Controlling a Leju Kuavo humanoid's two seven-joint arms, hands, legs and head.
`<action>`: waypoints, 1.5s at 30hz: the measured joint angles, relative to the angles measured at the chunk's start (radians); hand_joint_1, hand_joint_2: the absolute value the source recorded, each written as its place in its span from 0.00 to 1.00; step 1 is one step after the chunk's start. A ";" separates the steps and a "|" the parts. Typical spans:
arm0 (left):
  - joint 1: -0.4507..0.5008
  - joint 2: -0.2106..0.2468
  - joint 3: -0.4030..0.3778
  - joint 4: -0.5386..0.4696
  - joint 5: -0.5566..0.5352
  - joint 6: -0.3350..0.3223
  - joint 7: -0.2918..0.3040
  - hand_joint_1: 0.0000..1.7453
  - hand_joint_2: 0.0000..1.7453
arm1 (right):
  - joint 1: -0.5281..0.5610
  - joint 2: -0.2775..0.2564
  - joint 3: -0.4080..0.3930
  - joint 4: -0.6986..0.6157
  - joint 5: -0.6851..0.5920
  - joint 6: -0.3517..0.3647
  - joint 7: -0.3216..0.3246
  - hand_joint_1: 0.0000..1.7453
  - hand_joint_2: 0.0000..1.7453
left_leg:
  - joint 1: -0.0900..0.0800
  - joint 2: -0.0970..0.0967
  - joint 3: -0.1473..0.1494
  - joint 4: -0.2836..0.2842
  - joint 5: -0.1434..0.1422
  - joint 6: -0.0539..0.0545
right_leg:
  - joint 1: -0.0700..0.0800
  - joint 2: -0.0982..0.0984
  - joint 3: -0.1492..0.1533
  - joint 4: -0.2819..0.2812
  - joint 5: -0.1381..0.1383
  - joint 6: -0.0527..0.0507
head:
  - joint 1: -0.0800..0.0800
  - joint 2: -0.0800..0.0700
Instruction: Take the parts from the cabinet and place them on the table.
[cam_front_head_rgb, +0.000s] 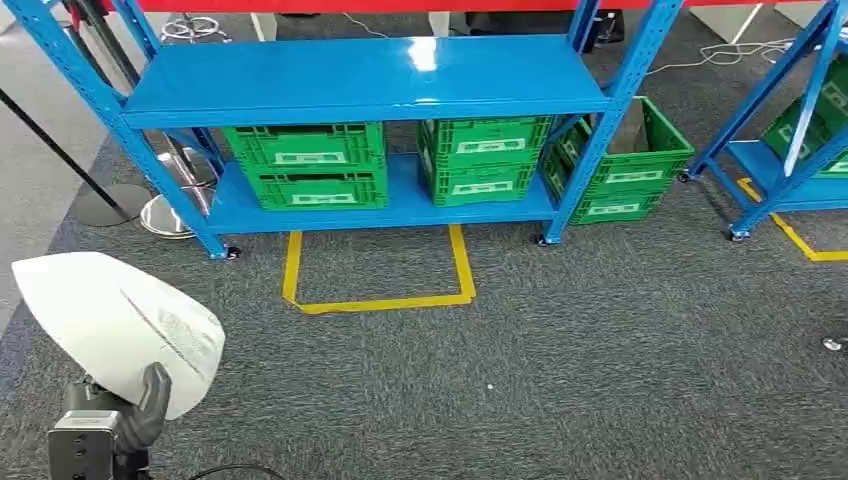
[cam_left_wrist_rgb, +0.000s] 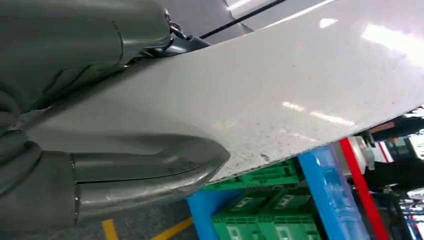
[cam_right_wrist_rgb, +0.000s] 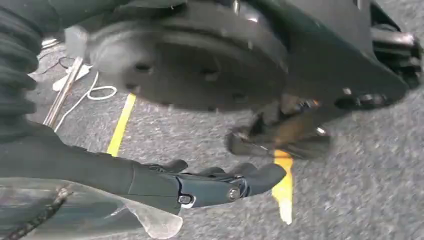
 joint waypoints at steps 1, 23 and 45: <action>0.000 0.001 -0.001 0.000 -0.005 0.007 0.000 1.00 1.00 | 0.000 -0.001 0.000 0.000 0.001 0.000 0.000 0.00 1.00 | 0.000 0.000 -0.016 0.006 0.008 -0.002 | 0.000 0.000 0.043 -0.049 0.045 -0.002 | 0.000 0.000; 0.000 0.025 -0.032 -0.017 -0.035 0.047 0.000 1.00 1.00 | -0.005 -0.008 0.000 0.000 0.019 0.003 -0.003 0.00 1.00 | -0.004 -0.008 0.056 0.008 -0.050 -0.011 | 0.009 -0.008 0.106 -0.295 0.095 -0.023 | -0.002 0.000; 0.035 0.035 -0.064 -0.016 0.027 0.102 -0.030 1.00 1.00 | 0.053 0.007 -0.006 -0.046 0.002 0.066 -0.074 0.00 1.00 | 0.011 -0.018 -0.129 0.332 -0.156 -0.067 | -0.010 -0.044 0.125 -0.302 0.076 -0.049 | -0.008 0.000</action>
